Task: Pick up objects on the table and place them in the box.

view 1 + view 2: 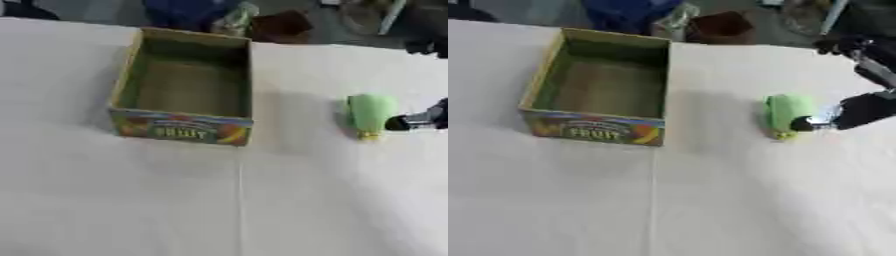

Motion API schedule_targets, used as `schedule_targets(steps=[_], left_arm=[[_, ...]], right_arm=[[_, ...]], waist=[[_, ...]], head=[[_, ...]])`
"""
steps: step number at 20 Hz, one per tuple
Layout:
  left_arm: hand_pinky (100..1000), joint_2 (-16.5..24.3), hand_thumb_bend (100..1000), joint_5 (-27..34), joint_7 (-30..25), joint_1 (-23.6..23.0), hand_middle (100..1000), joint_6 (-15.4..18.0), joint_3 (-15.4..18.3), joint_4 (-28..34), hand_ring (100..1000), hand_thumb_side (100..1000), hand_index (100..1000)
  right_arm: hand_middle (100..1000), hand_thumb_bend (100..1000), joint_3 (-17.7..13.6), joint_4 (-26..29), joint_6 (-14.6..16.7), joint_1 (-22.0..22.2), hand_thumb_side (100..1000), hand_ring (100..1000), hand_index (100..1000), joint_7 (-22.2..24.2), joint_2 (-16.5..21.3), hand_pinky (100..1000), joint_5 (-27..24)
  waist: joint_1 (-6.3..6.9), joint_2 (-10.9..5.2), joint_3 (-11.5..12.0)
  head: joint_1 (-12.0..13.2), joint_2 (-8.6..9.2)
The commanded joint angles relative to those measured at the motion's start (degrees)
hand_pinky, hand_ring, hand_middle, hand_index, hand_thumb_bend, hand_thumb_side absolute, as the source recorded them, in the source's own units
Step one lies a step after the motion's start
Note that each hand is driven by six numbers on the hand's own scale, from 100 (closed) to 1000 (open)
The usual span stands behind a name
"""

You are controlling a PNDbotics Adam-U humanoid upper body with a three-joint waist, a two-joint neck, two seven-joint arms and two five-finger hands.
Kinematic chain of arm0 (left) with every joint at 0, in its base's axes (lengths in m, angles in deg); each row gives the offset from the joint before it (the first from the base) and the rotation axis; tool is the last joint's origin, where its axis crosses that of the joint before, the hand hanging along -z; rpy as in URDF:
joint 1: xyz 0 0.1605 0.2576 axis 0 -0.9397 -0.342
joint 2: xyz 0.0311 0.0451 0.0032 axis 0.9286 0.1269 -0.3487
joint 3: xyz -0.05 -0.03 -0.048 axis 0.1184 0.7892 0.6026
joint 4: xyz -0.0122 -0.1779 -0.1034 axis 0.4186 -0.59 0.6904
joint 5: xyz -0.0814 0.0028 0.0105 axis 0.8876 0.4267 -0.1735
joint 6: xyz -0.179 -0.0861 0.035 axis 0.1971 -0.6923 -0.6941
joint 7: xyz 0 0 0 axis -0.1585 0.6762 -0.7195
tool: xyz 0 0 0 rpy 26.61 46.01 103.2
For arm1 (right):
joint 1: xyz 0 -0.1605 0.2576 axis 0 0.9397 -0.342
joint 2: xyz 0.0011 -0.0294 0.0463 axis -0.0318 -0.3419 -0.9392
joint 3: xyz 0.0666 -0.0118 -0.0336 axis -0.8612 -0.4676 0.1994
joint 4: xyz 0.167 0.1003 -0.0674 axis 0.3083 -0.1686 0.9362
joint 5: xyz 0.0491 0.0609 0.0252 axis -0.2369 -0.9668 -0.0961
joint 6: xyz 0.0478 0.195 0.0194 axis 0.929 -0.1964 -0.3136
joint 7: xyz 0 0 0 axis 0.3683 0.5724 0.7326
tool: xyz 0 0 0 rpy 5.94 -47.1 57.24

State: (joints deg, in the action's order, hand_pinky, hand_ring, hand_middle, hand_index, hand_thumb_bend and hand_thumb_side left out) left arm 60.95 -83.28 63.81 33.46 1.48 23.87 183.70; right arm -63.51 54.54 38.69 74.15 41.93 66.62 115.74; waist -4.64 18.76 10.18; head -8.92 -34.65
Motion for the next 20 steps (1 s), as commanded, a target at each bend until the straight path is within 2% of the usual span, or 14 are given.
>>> schedule_targets(steps=[1,13,16,20], left_arm=[[467,1.0,100,0.0,0.1,0.5,502,-0.1,0.4,1.2,460,761,651],[468,1.0,100,0.0,0.0,0.5,502,0.0,0.3,1.2,460,762,651],[468,0.9,100,0.0,-0.2,0.6,502,-0.1,0.2,1.2,461,762,651],[468,0.8,100,0.2,-0.4,0.6,502,-0.1,0.1,1.2,461,762,651]], right_arm=[[875,860,-1.2,1.0,-0.3,-0.2,590,924,990,-0.1,2.1,899,-0.5],[872,858,-0.9,0.4,-0.4,-0.4,586,923,987,-0.2,2.0,896,-0.6],[875,858,0.4,-0.7,-0.4,-0.9,579,925,985,0.3,2.1,892,0.4],[878,856,2.9,-4.9,-0.2,-3.1,562,928,984,1.2,1.8,890,2.7]], waist=[[0.2,-1.09,0.0],[0.12,-1.0,0.2],[0.06,-0.97,0.3],[0.07,-0.93,0.9]], head=[[0.2,0.15],[0.0,0.37],[-0.2,0.46],[-0.7,0.68]])
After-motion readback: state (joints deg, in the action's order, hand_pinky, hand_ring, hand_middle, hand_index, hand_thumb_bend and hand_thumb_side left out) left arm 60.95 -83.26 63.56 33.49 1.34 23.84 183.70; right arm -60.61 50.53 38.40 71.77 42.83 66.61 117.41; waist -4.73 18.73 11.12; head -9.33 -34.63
